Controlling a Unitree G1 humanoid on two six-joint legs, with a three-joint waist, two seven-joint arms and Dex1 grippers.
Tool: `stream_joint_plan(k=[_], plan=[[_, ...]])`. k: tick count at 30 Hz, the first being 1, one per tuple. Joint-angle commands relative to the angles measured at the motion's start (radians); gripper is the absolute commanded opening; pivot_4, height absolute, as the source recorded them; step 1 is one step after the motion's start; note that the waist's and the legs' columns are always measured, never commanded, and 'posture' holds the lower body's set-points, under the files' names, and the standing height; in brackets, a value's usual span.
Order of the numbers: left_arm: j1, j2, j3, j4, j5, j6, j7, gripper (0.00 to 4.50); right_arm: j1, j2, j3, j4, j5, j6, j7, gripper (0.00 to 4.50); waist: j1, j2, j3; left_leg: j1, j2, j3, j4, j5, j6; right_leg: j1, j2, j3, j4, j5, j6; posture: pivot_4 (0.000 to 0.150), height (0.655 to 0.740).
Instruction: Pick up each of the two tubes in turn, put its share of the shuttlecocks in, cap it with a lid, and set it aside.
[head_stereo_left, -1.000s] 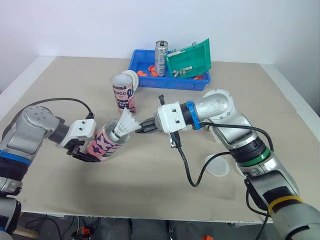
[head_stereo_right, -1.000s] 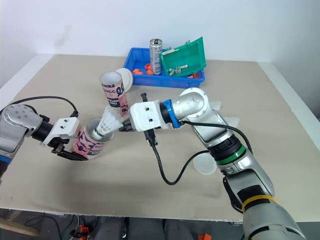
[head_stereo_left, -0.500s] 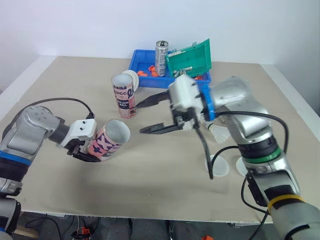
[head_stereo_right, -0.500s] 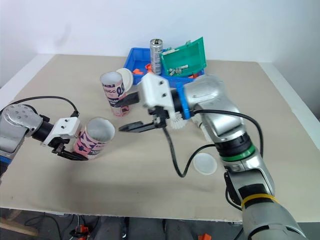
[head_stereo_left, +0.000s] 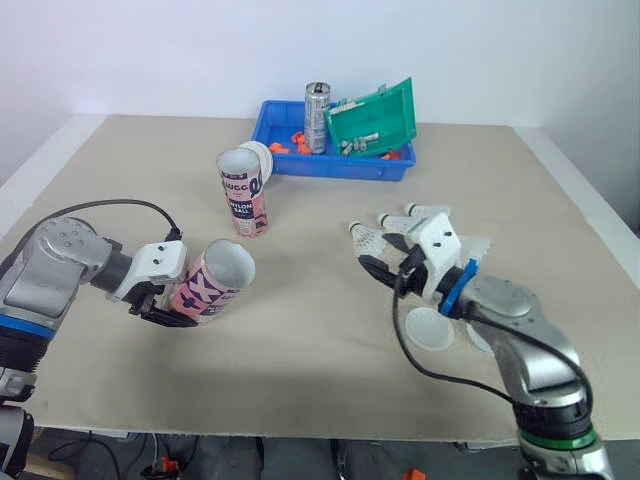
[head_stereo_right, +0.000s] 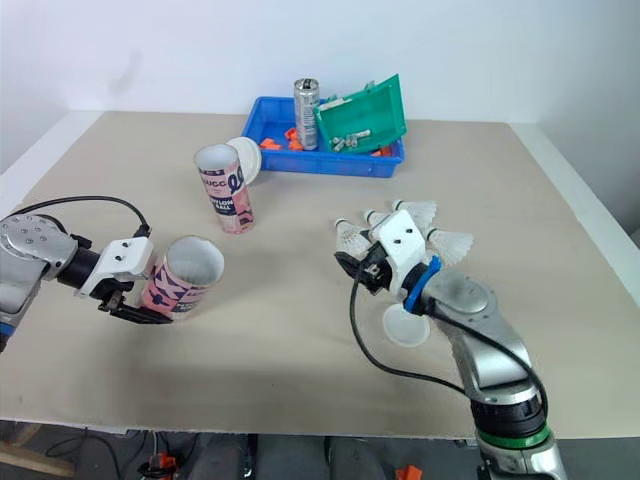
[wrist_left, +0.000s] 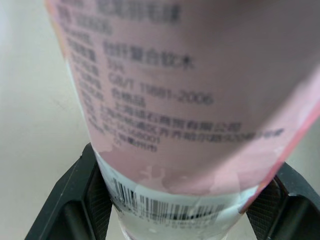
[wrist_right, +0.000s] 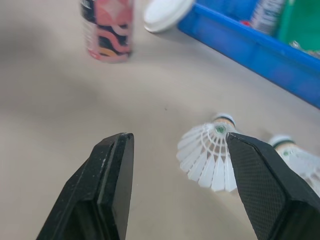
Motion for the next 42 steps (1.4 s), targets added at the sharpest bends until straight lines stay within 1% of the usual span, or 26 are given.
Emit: stream_joint_plan(k=[1, 9, 17, 21, 23, 24, 25, 26, 28, 29, 33, 36, 40, 42], plan=[[-0.008, -0.006, -0.020, -0.007, 0.007, 0.001, -0.010, 3.07, -0.023, 0.037, 0.039, 0.021, -0.040, -0.015, -0.061, 3.18, -0.001, 0.000, 0.000, 0.000, 0.000, 0.000, 0.001, 0.000, 0.000, 0.000, 0.000, 0.000, 0.000, 0.000, 0.000, 0.150, 0.7038], [0.021, 0.002, -0.002, -0.037, -0.007, 0.025, 0.006, 3.07, -0.083, 0.077, 0.084, 0.212, -0.124, -0.106, -0.122, 3.18, -0.001, 0.000, 0.000, -0.001, 0.000, 0.000, 0.000, 0.000, 0.000, 0.000, 0.000, 0.000, 0.000, 0.000, 0.000, 0.150, 0.7038], [0.047, 0.008, 0.017, -0.072, -0.016, 0.053, 0.021, 3.07, -0.163, 0.146, 0.098, 0.366, -0.143, -0.172, -0.136, 3.18, -0.003, 0.000, 0.000, -0.001, 0.000, 0.000, 0.000, 0.000, 0.000, 0.000, 0.000, 0.000, 0.000, -0.001, 0.001, 0.150, 0.7038], [0.059, 0.015, 0.023, -0.088, -0.021, 0.062, 0.026, 3.07, -0.201, 0.178, 0.100, 0.457, -0.178, -0.208, -0.176, 3.18, -0.005, 0.000, 0.000, -0.001, 0.000, 0.000, 0.000, 0.000, 0.000, 0.000, 0.000, 0.000, 0.000, -0.001, 0.001, 0.150, 0.7038], [0.061, 0.017, 0.025, -0.093, -0.023, 0.065, 0.028, 3.07, -0.219, 0.186, 0.101, 0.494, -0.204, -0.219, -0.205, 2.66, -0.005, 0.000, 0.000, -0.001, 0.000, -0.001, 0.000, 0.000, 0.000, 0.000, 0.000, 0.000, 0.000, -0.001, 0.001, 0.150, 0.7038], [0.061, 0.017, 0.026, -0.094, -0.023, 0.066, 0.029, 3.07, -0.227, 0.188, 0.104, 0.513, -0.222, -0.227, -0.224, 2.53, -0.007, 0.000, 0.000, -0.001, 0.000, -0.001, 0.000, 0.000, 0.000, 0.000, 0.000, 0.000, 0.000, -0.001, 0.001, 0.150, 0.7038], [0.062, 0.017, 0.027, -0.095, -0.023, 0.066, 0.031, 3.07, -0.229, 0.193, 0.101, 0.520, -0.227, -0.232, -0.234, 1.90, -0.007, 0.000, 0.000, -0.001, 0.000, 0.000, 0.000, 0.000, 0.000, 0.000, 0.000, 0.000, 0.000, -0.001, 0.001, 0.150, 0.7038], [0.062, 0.017, 0.027, -0.094, -0.022, 0.066, 0.032, 3.07, -0.228, 0.198, 0.105, 0.515, -0.229, -0.238, -0.235, 1.47, -0.007, 0.000, 0.000, -0.001, 0.000, 0.000, 0.000, 0.000, 0.000, 0.000, 0.000, 0.000, 0.000, -0.001, 0.001, 0.150, 0.7038], [0.063, 0.016, 0.028, -0.094, -0.021, 0.066, 0.034, 3.07, -0.225, 0.205, 0.108, 0.505, -0.228, -0.245, -0.228, 0.36, -0.007, 0.000, 0.000, -0.001, 0.000, -0.001, 0.000, 0.000, 0.000, 0.000, 0.000, 0.000, 0.000, -0.001, 0.001, 0.150, 0.7038], [0.065, 0.016, 0.027, -0.092, -0.019, 0.063, 0.035, 3.07, -0.220, 0.205, 0.116, 0.491, -0.232, -0.248, -0.223, 0.06, -0.008, 0.000, 0.000, -0.001, 0.000, -0.001, 0.000, 0.000, 0.000, 0.000, 0.000, 0.000, 0.000, -0.001, 0.001, 0.150, 0.7038], [0.064, 0.012, 0.024, -0.088, -0.020, 0.061, 0.034, 3.07, -0.210, 0.182, 0.127, 0.420, -0.228, -0.256, -0.175, 0.06, -0.007, 0.000, 0.000, -0.001, 0.000, -0.001, 0.000, 0.000, 0.000, 0.000, 0.000, 0.000, 0.000, -0.001, 0.001, 0.150, 0.7038], [0.055, 0.008, 0.019, -0.078, -0.014, 0.054, 0.035, 3.07, -0.214, 0.137, 0.139, 0.330, -0.194, -0.285, -0.069, 0.06, -0.007, 0.000, 0.000, -0.001, 0.000, -0.001, 0.000, 0.000, 0.000, 0.000, 0.000, 0.000, 0.000, -0.001, 0.001, 0.150, 0.7038], [0.043, 0.000, 0.011, -0.062, -0.008, 0.043, 0.032, 3.07, -0.260, 0.039, 0.132, 0.209, -0.099, -0.353, 0.143, 0.06, -0.007, 0.001, 0.000, -0.001, 0.000, -0.001, 0.000, 0.000, 0.000, 0.000, 0.000, 0.000, 0.000, -0.001, 0.001, 0.150, 0.7038], [0.035, -0.006, 0.006, -0.054, -0.007, 0.035, 0.028, 3.07, -0.298, -0.029, 0.115, 0.171, -0.027, -0.394, 0.283, 0.06, -0.007, 0.001, 0.001, -0.001, 0.000, -0.001, 0.000, 0.000, 0.000, 0.000, 0.000, 0.000, 0.000, -0.001, 0.001, 0.150, 0.7038]])
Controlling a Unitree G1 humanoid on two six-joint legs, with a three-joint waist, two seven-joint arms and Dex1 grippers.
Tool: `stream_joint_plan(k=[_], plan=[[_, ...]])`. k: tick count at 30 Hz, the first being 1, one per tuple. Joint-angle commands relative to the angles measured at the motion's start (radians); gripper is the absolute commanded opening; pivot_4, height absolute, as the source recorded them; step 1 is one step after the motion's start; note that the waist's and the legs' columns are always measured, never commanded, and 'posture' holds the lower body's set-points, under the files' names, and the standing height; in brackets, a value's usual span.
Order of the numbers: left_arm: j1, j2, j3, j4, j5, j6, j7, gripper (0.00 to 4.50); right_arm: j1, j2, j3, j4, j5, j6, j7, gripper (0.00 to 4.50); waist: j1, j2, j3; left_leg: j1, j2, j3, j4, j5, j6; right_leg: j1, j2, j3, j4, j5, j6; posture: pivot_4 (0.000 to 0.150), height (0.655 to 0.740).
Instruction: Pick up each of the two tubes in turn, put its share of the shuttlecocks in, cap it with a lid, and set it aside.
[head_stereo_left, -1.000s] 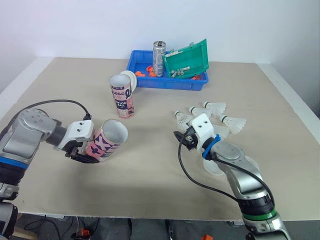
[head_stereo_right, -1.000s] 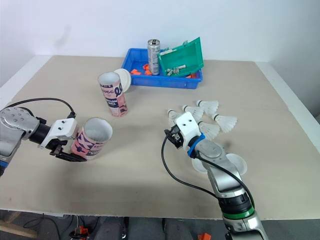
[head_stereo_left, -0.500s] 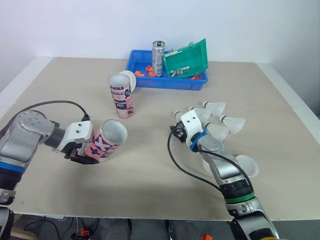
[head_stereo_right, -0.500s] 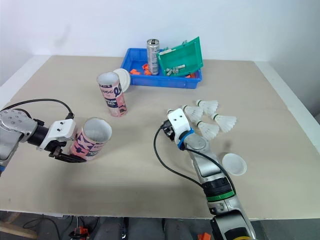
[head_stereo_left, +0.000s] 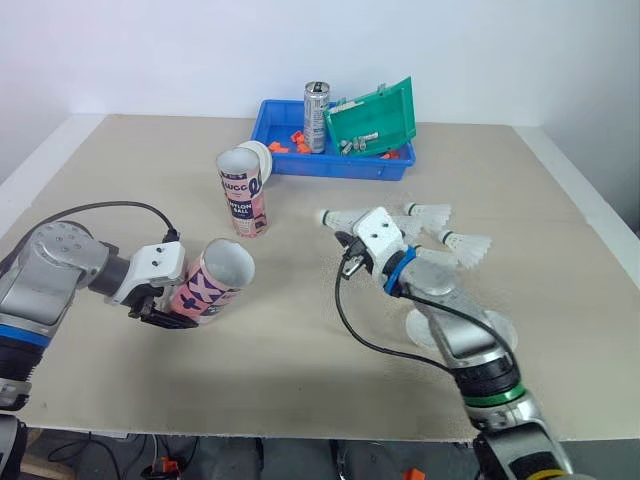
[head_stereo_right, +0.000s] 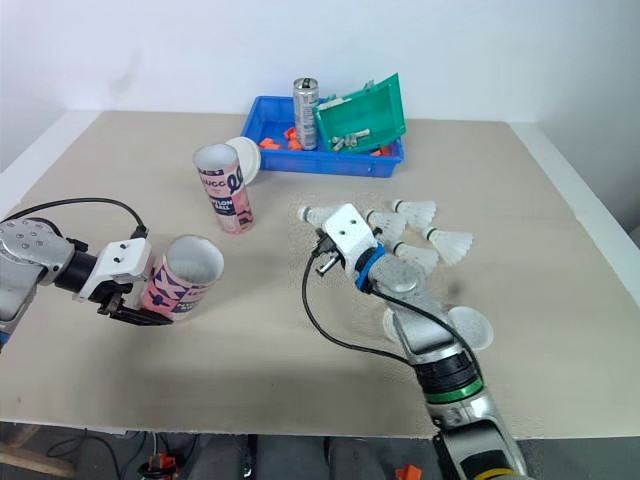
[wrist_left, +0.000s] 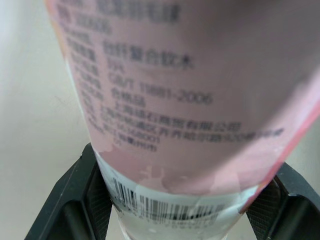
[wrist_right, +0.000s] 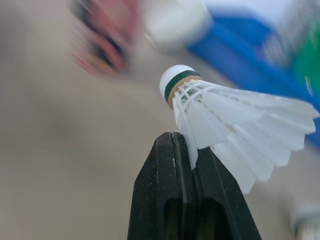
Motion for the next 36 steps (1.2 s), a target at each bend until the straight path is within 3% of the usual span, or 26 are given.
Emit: stream_joint_plan(k=[1, 6, 13, 20, 23, 26, 29, 32, 36], plan=[[-0.013, -0.019, -0.025, 0.017, 0.006, -0.024, -0.004, 3.07, -0.089, -0.109, -0.030, -0.109, 0.122, -0.097, 0.248, 0.06, 0.001, 0.001, 0.000, 0.000, 0.000, 0.000, 0.000, 0.000, 0.000, 0.000, 0.000, 0.000, 0.000, 0.000, 0.000, 0.150, 0.7038], [-0.033, -0.026, -0.034, 0.042, 0.013, -0.038, -0.011, 3.07, -0.187, -0.215, 0.023, -0.101, 0.175, -0.226, 0.500, 0.06, 0.003, 0.000, 0.000, 0.001, 0.000, 0.000, 0.001, 0.000, 0.000, 0.001, 0.000, 0.000, 0.000, 0.000, 0.000, 0.150, 0.7038], [-0.042, -0.036, -0.036, 0.054, 0.017, -0.038, -0.015, 3.07, -0.418, -0.096, 0.162, 0.068, 0.110, -0.323, 0.611, 0.06, 0.004, 0.001, 0.001, 0.001, 0.000, 0.000, 0.001, 0.000, 0.000, 0.001, 0.000, -0.001, 0.000, 0.001, -0.001, 0.150, 0.7038], [-0.035, -0.029, -0.028, 0.041, 0.014, -0.027, -0.014, 3.07, -0.506, -0.019, 0.251, 0.199, 0.039, -0.430, 0.684, 0.06, 0.011, 0.001, 0.001, 0.000, 0.000, 0.000, 0.000, 0.000, 0.000, 0.001, -0.001, -0.001, 0.000, 0.000, -0.001, 0.150, 0.7038], [-0.031, -0.026, -0.025, 0.036, 0.013, -0.023, -0.012, 3.07, -0.548, 0.013, 0.264, 0.269, -0.003, -0.461, 0.681, 0.96, 0.011, 0.001, 0.001, 0.000, 0.000, 0.000, 0.000, 0.000, 0.000, 0.000, 0.000, -0.001, 0.000, 0.000, -0.001, 0.150, 0.7038], [-0.028, -0.026, -0.023, 0.028, 0.010, -0.018, -0.009, 3.07, -0.583, 0.036, 0.256, 0.327, -0.032, -0.492, 0.667, 2.39, 0.011, 0.001, 0.001, 0.000, 0.000, 0.000, 0.000, 0.000, 0.000, 0.000, 0.000, -0.001, 0.000, 0.000, -0.001, 0.150, 0.7038], [-0.027, -0.027, -0.024, 0.019, 0.008, -0.009, -0.008, 3.07, -0.568, 0.013, 0.210, 0.277, 0.044, -0.415, 0.711, 3.82, 0.014, 0.001, 0.001, 0.000, 0.000, 0.000, 0.000, 0.000, 0.000, 0.000, 0.000, -0.001, 0.000, 0.000, -0.001, 0.150, 0.7038], [-0.025, -0.029, -0.025, 0.006, 0.006, 0.000, -0.005, 3.07, -0.537, -0.046, 0.130, 0.205, 0.175, -0.304, 0.768, 3.82, 0.021, 0.001, 0.001, -0.001, 0.000, 0.000, 0.000, 0.000, 0.000, 0.000, -0.001, -0.001, 0.000, -0.001, -0.001, 0.150, 0.7038], [-0.016, -0.029, -0.025, -0.004, 0.002, 0.004, 0.001, 3.07, -0.397, -0.196, -0.045, 0.146, 0.273, -0.131, 0.713, 3.82, 0.025, 0.000, 0.000, 0.000, 0.000, -0.001, 0.000, 0.000, 0.000, 0.001, -0.001, -0.003, 0.000, -0.002, -0.001, 0.150, 0.7038]])
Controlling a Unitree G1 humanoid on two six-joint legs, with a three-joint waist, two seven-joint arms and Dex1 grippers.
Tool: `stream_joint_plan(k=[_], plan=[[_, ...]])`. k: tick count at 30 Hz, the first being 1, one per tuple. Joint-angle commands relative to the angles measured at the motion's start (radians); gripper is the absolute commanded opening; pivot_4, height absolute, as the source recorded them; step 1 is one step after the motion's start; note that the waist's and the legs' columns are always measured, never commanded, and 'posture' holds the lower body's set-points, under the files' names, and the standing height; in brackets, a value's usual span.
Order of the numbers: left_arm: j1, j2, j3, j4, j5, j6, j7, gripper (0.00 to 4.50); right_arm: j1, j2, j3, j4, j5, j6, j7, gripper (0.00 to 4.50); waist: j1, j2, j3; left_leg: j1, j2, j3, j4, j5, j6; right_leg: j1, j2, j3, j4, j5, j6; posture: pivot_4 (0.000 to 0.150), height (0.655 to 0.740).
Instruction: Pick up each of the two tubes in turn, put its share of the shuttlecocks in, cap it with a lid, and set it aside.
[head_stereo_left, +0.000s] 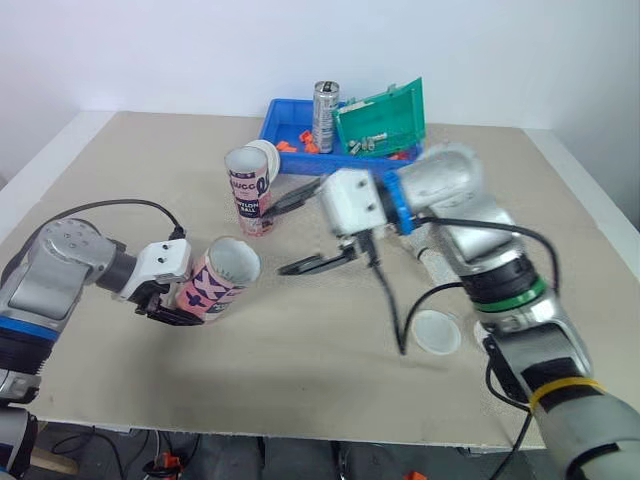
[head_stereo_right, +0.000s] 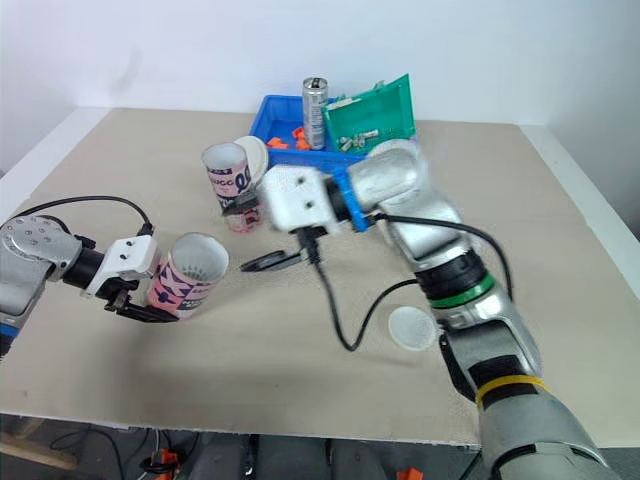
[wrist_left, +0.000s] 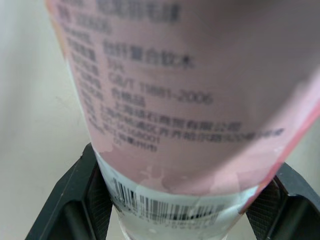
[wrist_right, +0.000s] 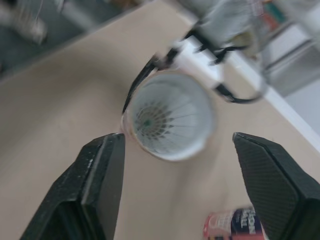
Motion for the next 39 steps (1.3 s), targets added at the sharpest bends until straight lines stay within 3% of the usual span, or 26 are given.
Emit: stream_joint_plan(k=[1, 5, 9, 14, 20, 39], plan=[[0.017, 0.002, -0.008, -0.025, -0.004, 0.007, 0.002, 3.07, 0.130, -0.101, -0.154, -0.077, 0.050, 0.115, -0.074, 3.82, 0.000, 0.000, 0.000, 0.000, 0.000, 0.000, 0.000, 0.000, 0.000, 0.000, 0.000, 0.000, 0.000, 0.000, 0.000, 0.150, 0.7038], [0.041, 0.007, -0.002, -0.038, -0.010, 0.009, 0.004, 3.07, 0.435, -0.206, -0.370, -0.208, 0.041, 0.237, -0.246, 3.82, 0.002, 0.000, 0.000, 0.000, 0.000, 0.001, -0.001, 0.000, 0.000, -0.001, -0.001, 0.001, -0.001, -0.001, 0.000, 0.150, 0.7038], [0.021, -0.003, -0.015, -0.014, -0.002, -0.001, -0.007, 3.07, 0.733, -0.219, -0.594, -0.355, 0.073, 0.358, -0.343, 3.82, -0.001, 0.003, -0.001, 0.000, 0.000, 0.001, -0.003, -0.001, -0.001, -0.001, 0.000, 0.002, 0.000, -0.002, 0.001, 0.150, 0.7038], [-0.042, -0.032, -0.042, 0.052, 0.018, -0.035, -0.022, 3.07, 0.920, -0.222, -0.666, -0.442, 0.113, 0.416, -0.396, 3.82, -0.004, 0.004, -0.001, 0.001, -0.001, 0.001, 0.000, -0.001, -0.001, 0.001, 0.000, 0.003, 0.000, -0.001, 0.003, 0.150, 0.7038], [-0.077, -0.058, -0.055, 0.092, 0.032, -0.063, -0.034, 3.07, 0.949, -0.203, -0.635, -0.392, 0.102, 0.428, -0.484, 3.82, -0.005, 0.003, -0.001, 0.002, -0.003, 0.002, 0.004, 0.002, 0.003, 0.002, -0.002, 0.005, -0.001, 0.003, 0.003, 0.150, 0.7038], [-0.043, -0.044, -0.033, 0.054, 0.020, -0.048, -0.019, 3.07, 0.721, -0.153, -0.425, -0.075, 0.014, 0.381, -0.636, 3.82, -0.004, 0.003, -0.001, 0.001, -0.005, 0.003, 0.002, 0.003, 0.004, 0.003, -0.003, 0.004, -0.003, 0.003, 0.004, 0.150, 0.7038]])
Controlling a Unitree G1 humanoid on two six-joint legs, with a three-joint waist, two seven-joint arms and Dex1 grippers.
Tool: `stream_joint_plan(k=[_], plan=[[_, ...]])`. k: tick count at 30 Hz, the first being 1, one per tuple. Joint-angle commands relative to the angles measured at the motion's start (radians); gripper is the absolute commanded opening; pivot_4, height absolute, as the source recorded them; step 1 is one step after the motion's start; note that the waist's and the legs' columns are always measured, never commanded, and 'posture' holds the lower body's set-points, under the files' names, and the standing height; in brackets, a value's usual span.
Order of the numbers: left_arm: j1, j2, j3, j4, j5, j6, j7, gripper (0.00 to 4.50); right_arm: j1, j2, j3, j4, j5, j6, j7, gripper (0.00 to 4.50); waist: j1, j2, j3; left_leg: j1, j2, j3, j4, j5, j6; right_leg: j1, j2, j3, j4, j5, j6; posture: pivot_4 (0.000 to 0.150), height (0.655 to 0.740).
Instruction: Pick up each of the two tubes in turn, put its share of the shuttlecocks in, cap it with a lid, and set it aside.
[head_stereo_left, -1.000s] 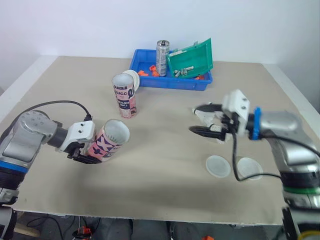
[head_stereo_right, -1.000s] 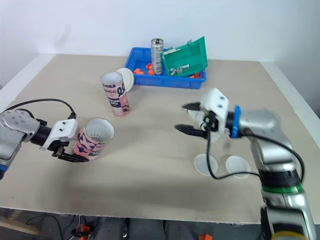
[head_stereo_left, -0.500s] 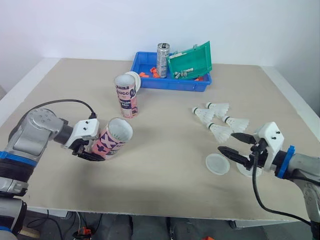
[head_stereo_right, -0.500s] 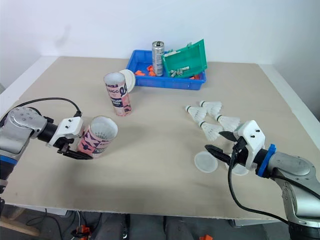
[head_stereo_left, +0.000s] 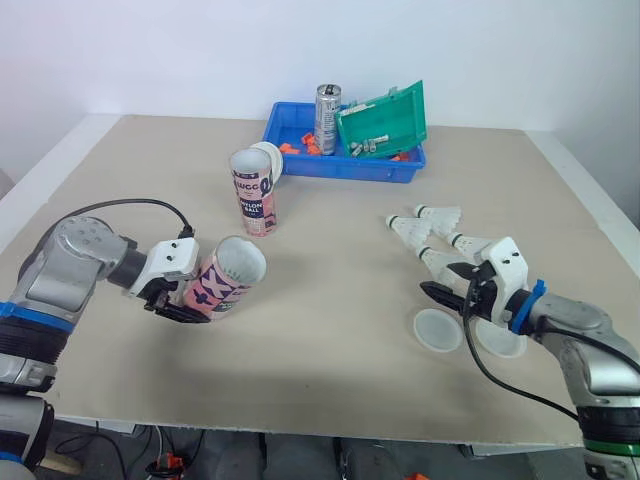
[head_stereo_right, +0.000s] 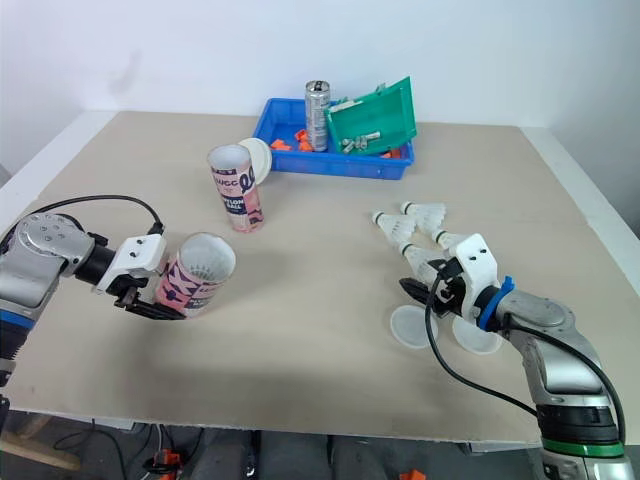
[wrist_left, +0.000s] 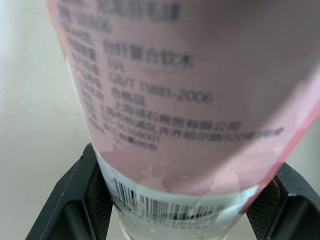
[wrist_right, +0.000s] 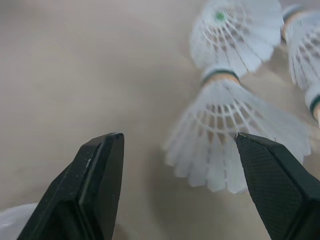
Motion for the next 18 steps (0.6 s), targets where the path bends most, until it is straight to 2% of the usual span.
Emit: stream_joint_plan(k=[1, 4, 5, 6, 7, 10, 11, 12, 18], plan=[[0.019, 0.005, -0.001, -0.036, -0.004, 0.011, 0.009, 3.07, -0.045, 0.004, 0.000, 0.028, -0.014, -0.032, -0.019, 3.82, 0.000, 0.000, 0.000, 0.000, 0.000, 0.000, 0.000, 0.000, 0.000, 0.000, 0.000, 0.000, 0.000, 0.000, 0.000, 0.150, 0.7038], [0.029, 0.013, 0.004, -0.046, -0.008, 0.017, 0.011, 3.07, -0.061, 0.004, 0.003, 0.048, -0.027, -0.044, -0.030, 3.08, 0.000, 0.000, 0.000, 0.000, 0.000, 0.000, 0.000, 0.000, 0.000, 0.000, 0.000, 0.000, 0.000, 0.000, 0.000, 0.150, 0.7038], [0.032, 0.014, 0.006, -0.049, -0.008, 0.018, 0.012, 3.07, -0.061, 0.002, 0.003, 0.049, -0.028, -0.049, -0.029, 2.62, 0.000, 0.000, 0.000, 0.000, 0.000, 0.000, 0.000, 0.000, 0.000, 0.000, 0.000, 0.000, 0.000, 0.000, 0.000, 0.150, 0.7038], [0.034, 0.015, 0.007, -0.052, -0.009, 0.019, 0.013, 3.07, -0.060, -0.001, 0.000, 0.048, -0.028, -0.052, -0.027, 2.46, 0.000, 0.000, 0.000, 0.000, 0.000, 0.000, 0.000, 0.000, 0.000, 0.000, 0.000, 0.000, 0.000, 0.000, 0.000, 0.150, 0.7038], [0.036, 0.014, 0.007, -0.054, -0.008, 0.020, 0.014, 3.07, -0.057, -0.004, -0.005, 0.043, -0.026, -0.051, -0.026, 1.88, 0.000, 0.000, 0.000, 0.000, 0.000, 0.000, -0.001, 0.000, 0.000, 0.000, 0.000, 0.000, 0.000, 0.000, 0.000, 0.150, 0.7038], [0.041, 0.011, 0.005, -0.062, -0.009, 0.023, 0.017, 3.07, -0.032, -0.007, -0.012, 0.008, -0.019, -0.053, -0.019, 0.80, 0.000, 0.000, 0.000, 0.000, 0.000, 0.000, -0.001, 0.000, 0.000, 0.000, 0.000, 0.000, 0.000, -0.001, 0.000, 0.150, 0.7038], [0.043, 0.008, 0.004, -0.067, -0.011, 0.026, 0.017, 3.07, -0.017, -0.009, -0.016, -0.017, -0.011, -0.050, -0.012, 0.22, 0.000, 0.000, 0.000, 0.000, 0.000, 0.000, -0.001, 0.000, 0.000, 0.000, 0.000, 0.000, 0.000, -0.001, 0.000, 0.150, 0.7038], [0.043, 0.006, 0.003, -0.070, -0.013, 0.028, 0.017, 3.07, -0.004, -0.013, -0.019, -0.042, -0.005, -0.047, -0.006, 0.05, 0.000, 0.000, 0.000, 0.000, 0.000, 0.000, -0.001, 0.000, 0.000, 0.000, 0.000, 0.000, 0.000, -0.001, 0.000, 0.150, 0.7038], [0.023, -0.002, -0.006, -0.047, -0.004, 0.016, 0.016, 3.07, 0.068, -0.066, -0.065, -0.251, 0.119, 0.004, 0.093, 0.05, 0.000, 0.000, 0.000, -0.001, 0.000, 0.000, -0.001, 0.000, 0.000, 0.000, 0.000, 0.000, 0.000, -0.001, 0.001, 0.150, 0.7038]])
